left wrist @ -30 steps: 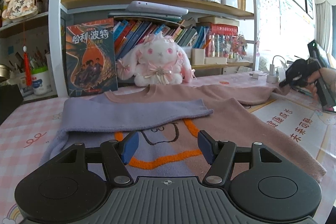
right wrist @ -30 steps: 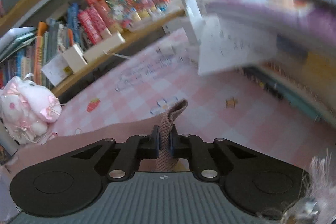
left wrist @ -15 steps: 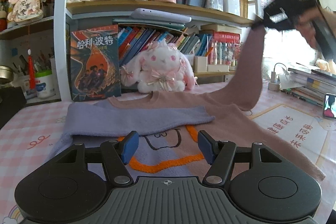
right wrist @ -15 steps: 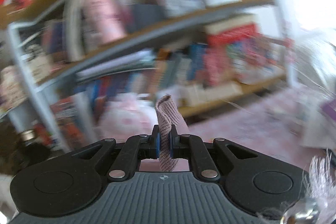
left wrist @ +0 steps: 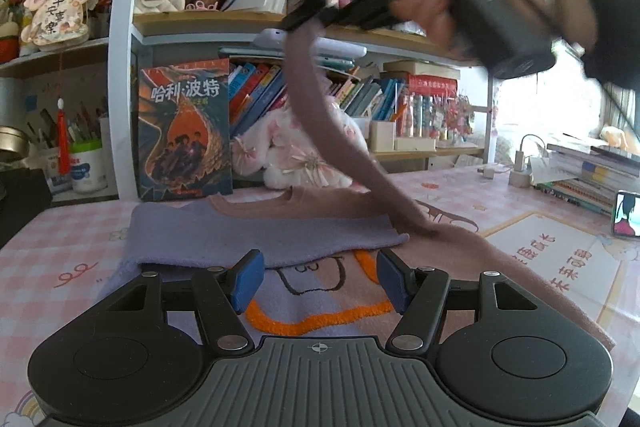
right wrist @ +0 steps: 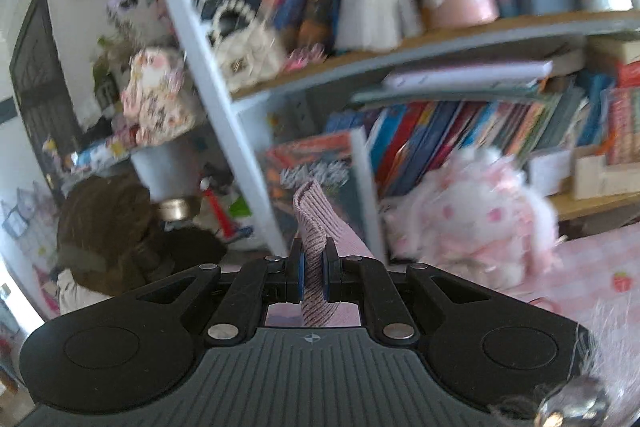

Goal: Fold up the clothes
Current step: 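Lift the pink sleeve with the right gripper and lay it across the body, then open the right gripper and withdraw both grippers from the sweater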

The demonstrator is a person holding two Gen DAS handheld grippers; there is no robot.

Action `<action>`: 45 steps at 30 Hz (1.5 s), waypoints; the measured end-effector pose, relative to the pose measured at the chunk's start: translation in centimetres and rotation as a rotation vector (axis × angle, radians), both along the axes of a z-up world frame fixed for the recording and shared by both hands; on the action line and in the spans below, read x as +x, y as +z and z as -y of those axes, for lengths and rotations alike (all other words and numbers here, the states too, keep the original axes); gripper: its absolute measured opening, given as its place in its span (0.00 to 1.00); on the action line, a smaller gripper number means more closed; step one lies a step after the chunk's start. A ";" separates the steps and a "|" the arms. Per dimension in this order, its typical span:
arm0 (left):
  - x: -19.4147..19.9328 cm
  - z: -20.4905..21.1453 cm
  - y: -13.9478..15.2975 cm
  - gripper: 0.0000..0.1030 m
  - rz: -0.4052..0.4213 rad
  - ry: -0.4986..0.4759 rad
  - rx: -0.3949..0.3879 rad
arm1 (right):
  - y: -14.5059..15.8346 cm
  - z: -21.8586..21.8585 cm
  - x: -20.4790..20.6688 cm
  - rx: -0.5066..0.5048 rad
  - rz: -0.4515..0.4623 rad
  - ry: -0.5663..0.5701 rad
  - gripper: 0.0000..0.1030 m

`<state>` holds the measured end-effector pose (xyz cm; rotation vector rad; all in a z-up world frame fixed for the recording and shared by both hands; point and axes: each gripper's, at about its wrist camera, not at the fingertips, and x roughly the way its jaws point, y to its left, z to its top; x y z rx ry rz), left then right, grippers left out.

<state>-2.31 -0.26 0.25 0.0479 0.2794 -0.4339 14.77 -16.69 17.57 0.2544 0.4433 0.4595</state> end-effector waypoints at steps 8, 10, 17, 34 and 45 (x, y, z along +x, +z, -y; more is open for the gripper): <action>-0.2 0.3 0.0 0.64 0.009 -0.015 0.021 | -5.3 -3.4 2.9 -0.039 -0.127 0.022 0.07; -0.2 0.3 0.0 0.64 0.009 -0.017 0.021 | -6.3 -3.5 3.1 -0.031 -0.156 0.026 0.08; 0.2 -0.1 -0.1 0.64 -0.011 -0.004 0.004 | -6.4 -2.6 1.4 0.007 -0.136 0.081 0.39; -1.3 0.2 0.2 0.64 -0.005 0.128 0.083 | -11.5 4.9 -12.7 -0.134 -0.110 -0.011 0.44; -10.0 -1.2 0.4 0.64 0.010 0.184 0.194 | -14.4 9.7 -23.0 -0.151 -0.079 -0.105 0.44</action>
